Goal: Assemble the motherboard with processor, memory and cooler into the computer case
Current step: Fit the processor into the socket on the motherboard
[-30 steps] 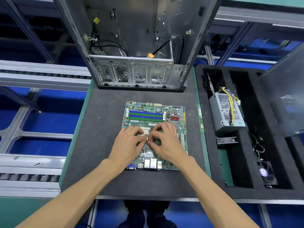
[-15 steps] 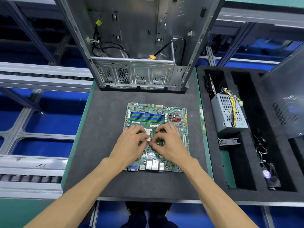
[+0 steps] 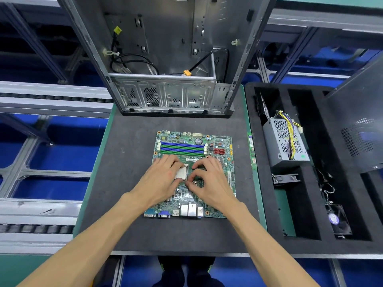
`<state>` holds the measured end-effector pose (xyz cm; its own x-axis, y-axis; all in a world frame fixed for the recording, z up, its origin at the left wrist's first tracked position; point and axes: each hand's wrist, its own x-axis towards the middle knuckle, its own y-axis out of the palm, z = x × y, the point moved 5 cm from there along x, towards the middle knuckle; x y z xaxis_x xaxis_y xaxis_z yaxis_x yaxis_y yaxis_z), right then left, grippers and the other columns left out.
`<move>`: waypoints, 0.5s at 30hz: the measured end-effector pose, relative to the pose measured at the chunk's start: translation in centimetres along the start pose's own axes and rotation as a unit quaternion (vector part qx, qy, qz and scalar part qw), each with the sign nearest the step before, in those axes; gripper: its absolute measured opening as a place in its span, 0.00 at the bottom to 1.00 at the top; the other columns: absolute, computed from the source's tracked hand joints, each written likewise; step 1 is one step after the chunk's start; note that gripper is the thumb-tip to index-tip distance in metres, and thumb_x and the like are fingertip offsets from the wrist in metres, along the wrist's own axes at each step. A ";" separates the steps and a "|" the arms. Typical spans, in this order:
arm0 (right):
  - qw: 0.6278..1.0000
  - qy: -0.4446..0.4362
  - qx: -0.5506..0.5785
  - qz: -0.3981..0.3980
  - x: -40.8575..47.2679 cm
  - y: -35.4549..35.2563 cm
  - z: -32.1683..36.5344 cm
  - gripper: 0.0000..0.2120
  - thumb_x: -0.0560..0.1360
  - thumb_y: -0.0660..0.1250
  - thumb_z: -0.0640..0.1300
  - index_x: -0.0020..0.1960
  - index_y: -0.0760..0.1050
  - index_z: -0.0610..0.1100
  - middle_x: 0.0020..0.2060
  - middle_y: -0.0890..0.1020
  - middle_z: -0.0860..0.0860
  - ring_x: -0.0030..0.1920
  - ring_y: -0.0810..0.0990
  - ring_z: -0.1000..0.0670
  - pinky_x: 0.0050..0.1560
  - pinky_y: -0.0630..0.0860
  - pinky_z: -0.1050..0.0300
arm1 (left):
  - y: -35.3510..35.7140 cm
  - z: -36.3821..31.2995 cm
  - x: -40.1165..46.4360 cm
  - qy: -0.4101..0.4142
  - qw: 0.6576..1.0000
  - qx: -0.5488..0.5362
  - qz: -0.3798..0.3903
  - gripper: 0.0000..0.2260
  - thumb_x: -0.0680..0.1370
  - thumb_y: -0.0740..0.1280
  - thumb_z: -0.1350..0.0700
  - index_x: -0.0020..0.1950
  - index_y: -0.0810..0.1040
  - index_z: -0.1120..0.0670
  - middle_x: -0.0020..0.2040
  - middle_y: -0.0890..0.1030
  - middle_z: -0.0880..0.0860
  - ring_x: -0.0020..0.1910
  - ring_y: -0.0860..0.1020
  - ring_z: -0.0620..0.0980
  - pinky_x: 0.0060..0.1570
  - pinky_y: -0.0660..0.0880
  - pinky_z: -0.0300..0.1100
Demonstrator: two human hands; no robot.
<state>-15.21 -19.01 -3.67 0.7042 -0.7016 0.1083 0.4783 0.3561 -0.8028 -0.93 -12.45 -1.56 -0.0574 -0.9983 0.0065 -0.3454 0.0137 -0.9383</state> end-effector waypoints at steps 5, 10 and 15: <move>1.000 -0.002 0.000 0.002 0.0 0.0 -0.1 0.08 0.74 0.73 0.54 0.41 0.82 0.50 0.50 0.76 0.55 0.56 0.71 0.51 0.63 0.63 0.55 | 0.0 -0.3 0.0 0.003 1.000 0.019 0.001 0.18 0.78 0.69 0.53 0.66 0.74 0.58 0.60 0.73 0.54 0.59 0.71 0.54 0.61 0.71 0.49; 1.000 -0.003 0.000 0.007 0.0 -0.1 0.0 0.08 0.74 0.74 0.54 0.42 0.83 0.50 0.50 0.76 0.54 0.56 0.71 0.50 0.63 0.64 0.53 | -0.1 -0.2 -0.1 -0.008 1.000 0.010 -0.007 0.18 0.78 0.69 0.52 0.65 0.75 0.56 0.59 0.74 0.52 0.58 0.71 0.53 0.61 0.71 0.48; 1.000 0.007 -0.008 -0.004 -0.1 -0.3 0.5 0.08 0.74 0.75 0.53 0.43 0.84 0.49 0.50 0.76 0.53 0.58 0.73 0.46 0.73 0.56 0.54 | -0.5 0.1 0.3 -0.017 1.000 0.024 -0.003 0.18 0.76 0.70 0.48 0.64 0.77 0.53 0.57 0.75 0.49 0.58 0.72 0.50 0.62 0.68 0.44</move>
<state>-15.19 -18.74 -3.20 0.6929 -0.7129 0.1079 0.4755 0.3394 -0.8116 -0.66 -12.79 -1.08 -0.0233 -0.9997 0.0007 -0.3011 0.0063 -0.9536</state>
